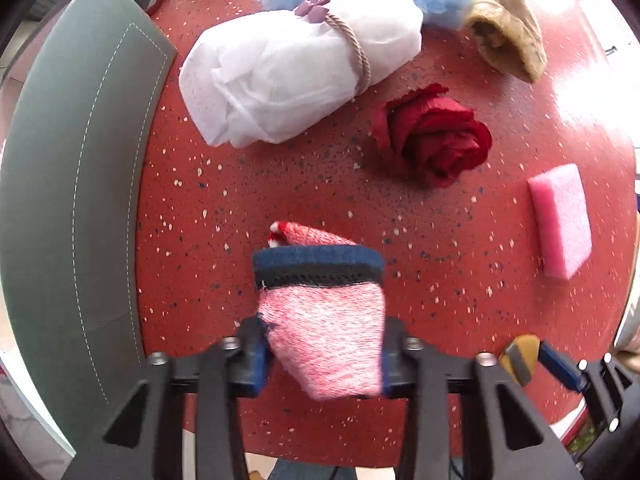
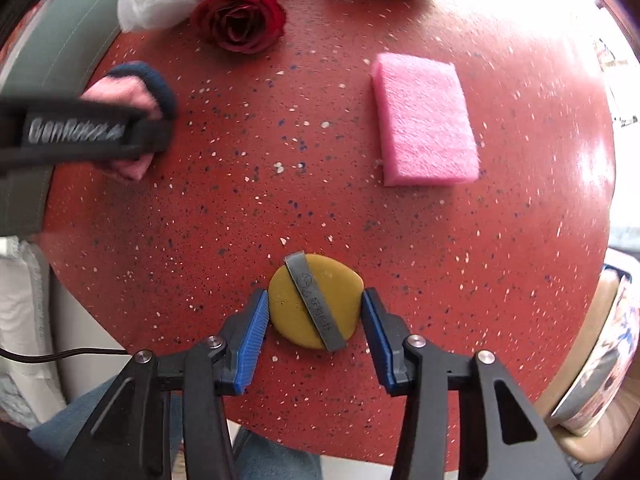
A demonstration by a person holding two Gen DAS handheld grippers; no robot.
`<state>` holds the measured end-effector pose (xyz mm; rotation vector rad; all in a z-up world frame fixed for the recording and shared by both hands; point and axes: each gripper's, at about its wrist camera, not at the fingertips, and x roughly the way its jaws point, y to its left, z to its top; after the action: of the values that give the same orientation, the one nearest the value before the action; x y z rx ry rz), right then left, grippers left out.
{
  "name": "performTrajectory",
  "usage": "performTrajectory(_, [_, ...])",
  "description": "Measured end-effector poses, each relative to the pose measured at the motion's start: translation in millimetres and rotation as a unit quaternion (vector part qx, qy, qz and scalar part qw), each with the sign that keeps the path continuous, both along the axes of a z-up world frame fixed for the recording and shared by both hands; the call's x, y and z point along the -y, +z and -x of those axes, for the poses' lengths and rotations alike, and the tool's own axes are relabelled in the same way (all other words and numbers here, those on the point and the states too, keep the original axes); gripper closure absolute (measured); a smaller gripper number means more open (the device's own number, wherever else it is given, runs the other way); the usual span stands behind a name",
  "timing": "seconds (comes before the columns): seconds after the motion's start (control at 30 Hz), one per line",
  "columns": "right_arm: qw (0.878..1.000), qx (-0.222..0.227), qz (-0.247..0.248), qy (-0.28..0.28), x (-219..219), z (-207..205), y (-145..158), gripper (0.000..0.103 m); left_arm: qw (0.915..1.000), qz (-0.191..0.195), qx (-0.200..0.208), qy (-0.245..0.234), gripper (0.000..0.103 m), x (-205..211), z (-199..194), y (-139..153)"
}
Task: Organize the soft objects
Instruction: 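Grasp the pink knitted sock with the left gripper while the right grasps the yellow round pad, then carry the pink sock with the left gripper while the right carries the yellow pad toward the box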
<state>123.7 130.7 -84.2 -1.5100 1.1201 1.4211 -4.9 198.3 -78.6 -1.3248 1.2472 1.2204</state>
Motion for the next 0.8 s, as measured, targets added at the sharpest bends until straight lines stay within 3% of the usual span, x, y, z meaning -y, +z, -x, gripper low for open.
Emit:
performTrajectory(0.3, [0.999, -0.018, 0.001, -0.051, -8, -26, 22, 0.052, 0.9977, -0.003, 0.031, -0.059, 0.066, 31, -1, 24])
performTrajectory(0.6, [0.996, -0.032, -0.002, -0.077, -22, -37, 52, 0.052, 0.9888, -0.045, 0.056, -0.131, 0.066, 50, -10, 76])
performTrajectory(0.8, [0.996, -0.036, -0.019, -0.079, -42, -21, 91, 0.052, 0.9841, -0.079, 0.067, -0.144, 0.066, 48, -3, 110])
